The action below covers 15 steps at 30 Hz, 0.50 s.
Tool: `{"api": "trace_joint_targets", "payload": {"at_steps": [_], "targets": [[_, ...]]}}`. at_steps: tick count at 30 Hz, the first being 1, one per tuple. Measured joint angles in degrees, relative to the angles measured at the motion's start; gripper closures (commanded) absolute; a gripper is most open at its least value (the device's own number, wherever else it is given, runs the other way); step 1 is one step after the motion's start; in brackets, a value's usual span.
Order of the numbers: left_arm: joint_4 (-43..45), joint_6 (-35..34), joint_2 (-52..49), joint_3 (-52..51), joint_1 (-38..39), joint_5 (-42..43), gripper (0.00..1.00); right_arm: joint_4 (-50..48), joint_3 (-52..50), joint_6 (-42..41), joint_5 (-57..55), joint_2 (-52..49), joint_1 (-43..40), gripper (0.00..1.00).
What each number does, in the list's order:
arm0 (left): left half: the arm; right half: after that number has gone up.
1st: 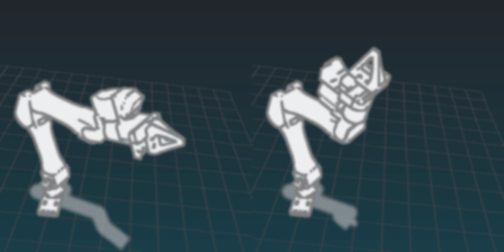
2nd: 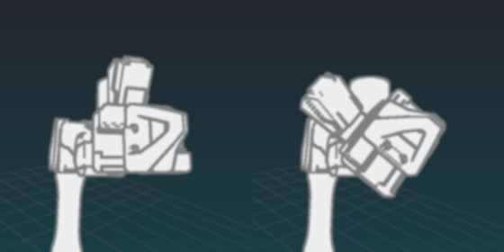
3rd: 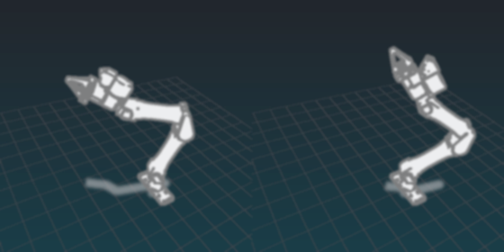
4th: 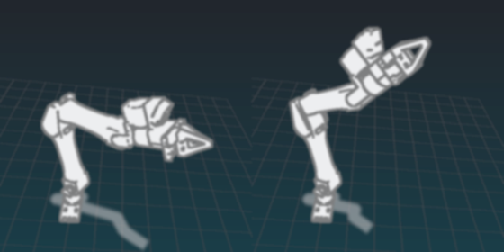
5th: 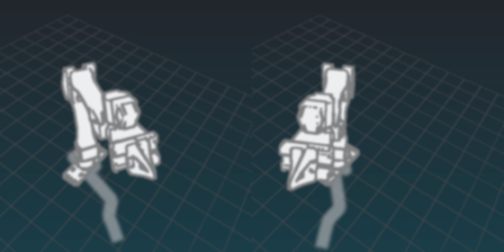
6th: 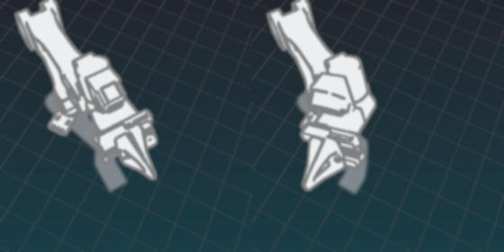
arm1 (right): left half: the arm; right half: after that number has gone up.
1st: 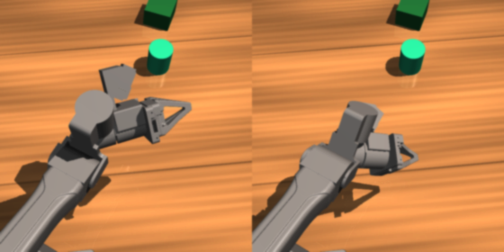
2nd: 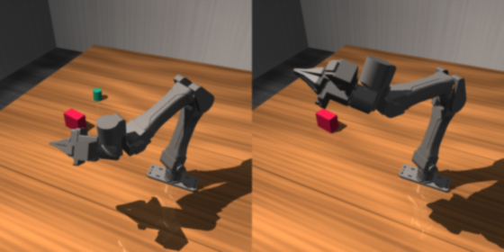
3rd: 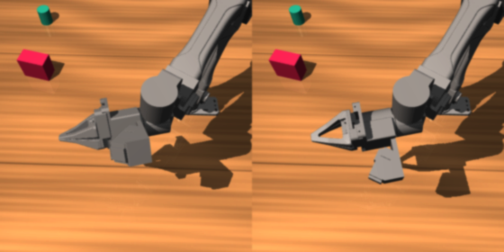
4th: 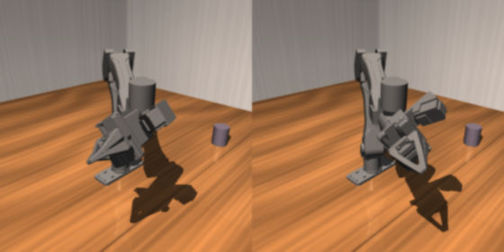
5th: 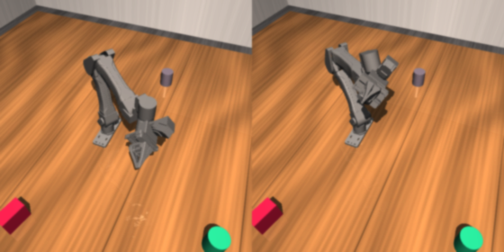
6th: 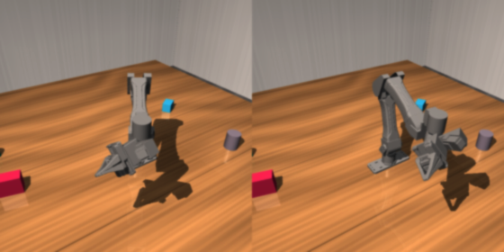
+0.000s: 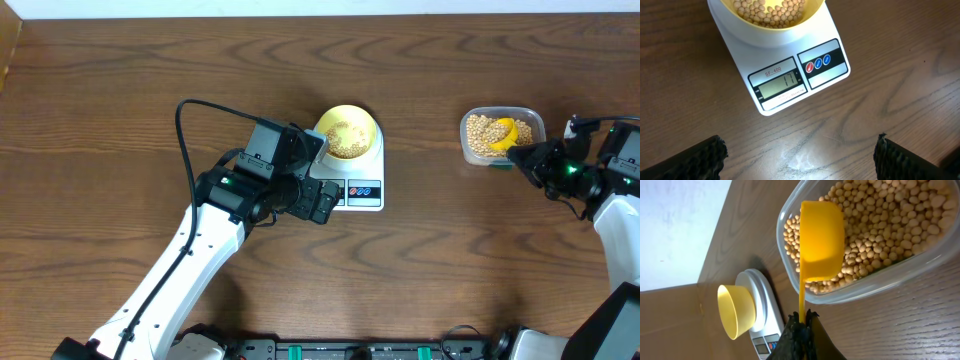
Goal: Scoop item into bowl and weigh 50g on scale
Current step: 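Dip the yellow scoop into the soybeans with the right gripper, then lift the filled scoop and carry it left over the bowl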
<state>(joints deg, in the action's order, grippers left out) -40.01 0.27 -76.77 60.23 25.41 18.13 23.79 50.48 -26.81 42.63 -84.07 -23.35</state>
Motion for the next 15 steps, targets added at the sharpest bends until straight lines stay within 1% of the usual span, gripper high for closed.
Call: {"api": "trace_joint_targets", "payload": {"at_steps": [7, 15], "targets": [[0.0, 0.0, 0.0, 0.0, 0.0, 0.0, 0.04, 0.0, 0.0, 0.0, 2.5, 0.0, -0.4, 0.99], [0.0, 0.0, 0.0, 0.0, 0.0, 0.0, 0.04, -0.5, 0.0, -1.3, 8.8, 0.0, -5.5, 0.99]]}}
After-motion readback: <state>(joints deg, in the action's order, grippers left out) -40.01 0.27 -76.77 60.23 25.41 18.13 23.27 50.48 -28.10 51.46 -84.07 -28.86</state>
